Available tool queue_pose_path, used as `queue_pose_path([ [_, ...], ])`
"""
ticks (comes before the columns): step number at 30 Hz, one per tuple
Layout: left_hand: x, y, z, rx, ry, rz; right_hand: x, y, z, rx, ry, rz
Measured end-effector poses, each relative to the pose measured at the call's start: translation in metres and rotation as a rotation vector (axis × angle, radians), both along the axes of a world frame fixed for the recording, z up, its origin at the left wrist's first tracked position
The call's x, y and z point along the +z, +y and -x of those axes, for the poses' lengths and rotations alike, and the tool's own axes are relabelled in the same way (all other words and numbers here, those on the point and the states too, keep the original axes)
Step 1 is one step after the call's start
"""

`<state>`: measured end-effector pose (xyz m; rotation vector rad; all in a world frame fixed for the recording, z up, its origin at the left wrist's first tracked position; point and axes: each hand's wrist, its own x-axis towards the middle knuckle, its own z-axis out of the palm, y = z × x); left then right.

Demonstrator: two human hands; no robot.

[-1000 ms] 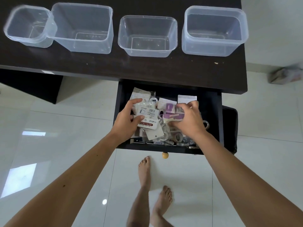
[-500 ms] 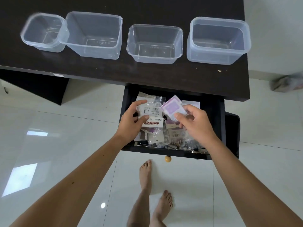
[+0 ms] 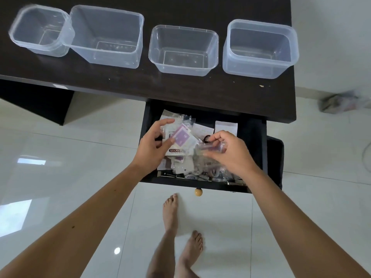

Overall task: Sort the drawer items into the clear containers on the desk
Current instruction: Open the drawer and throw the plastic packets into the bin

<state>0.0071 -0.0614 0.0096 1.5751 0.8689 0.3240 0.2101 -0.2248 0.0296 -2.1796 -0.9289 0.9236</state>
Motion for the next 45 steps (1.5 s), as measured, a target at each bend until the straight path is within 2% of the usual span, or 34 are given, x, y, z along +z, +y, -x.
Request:
queue_pose_path([
  [3, 0.0, 0.0, 0.001, -0.004, -0.002, -0.027, -0.011, -0.015, -0.021, 0.154, -0.202, 0.16],
  [6, 0.001, -0.002, -0.001, 0.001, 0.029, -0.075, -0.022, -0.016, -0.021, 0.171, -0.167, 0.227],
  [9, -0.003, -0.003, -0.002, 0.018, 0.039, 0.04, -0.031, -0.012, -0.018, 0.127, -0.183, 0.201],
  [15, -0.003, -0.001, -0.003, 0.013, 0.088, 0.032, -0.031, -0.012, -0.024, -0.027, -0.207, 0.071],
  [19, -0.003, 0.0, -0.003, 0.001, 0.093, 0.069, -0.022, -0.015, -0.028, -0.085, -0.153, -0.013],
  [25, 0.007, -0.005, -0.005, 0.04, 0.091, 0.053, 0.003, -0.015, -0.043, -0.171, -0.082, -0.037],
  [33, 0.003, -0.004, -0.005, 0.048, 0.108, 0.019, 0.015, -0.008, -0.044, -0.397, 0.234, -0.16],
  [37, 0.002, -0.004, -0.002, 0.019, 0.085, -0.071, 0.011, -0.004, -0.028, -0.353, 0.293, -0.136],
  [41, 0.005, -0.008, -0.004, 0.006, 0.035, 0.008, 0.008, -0.004, -0.015, -0.251, 0.272, -0.1],
  [45, 0.005, -0.014, -0.01, -0.008, 0.088, 0.037, 0.007, 0.0, -0.004, -0.203, 0.319, -0.069],
])
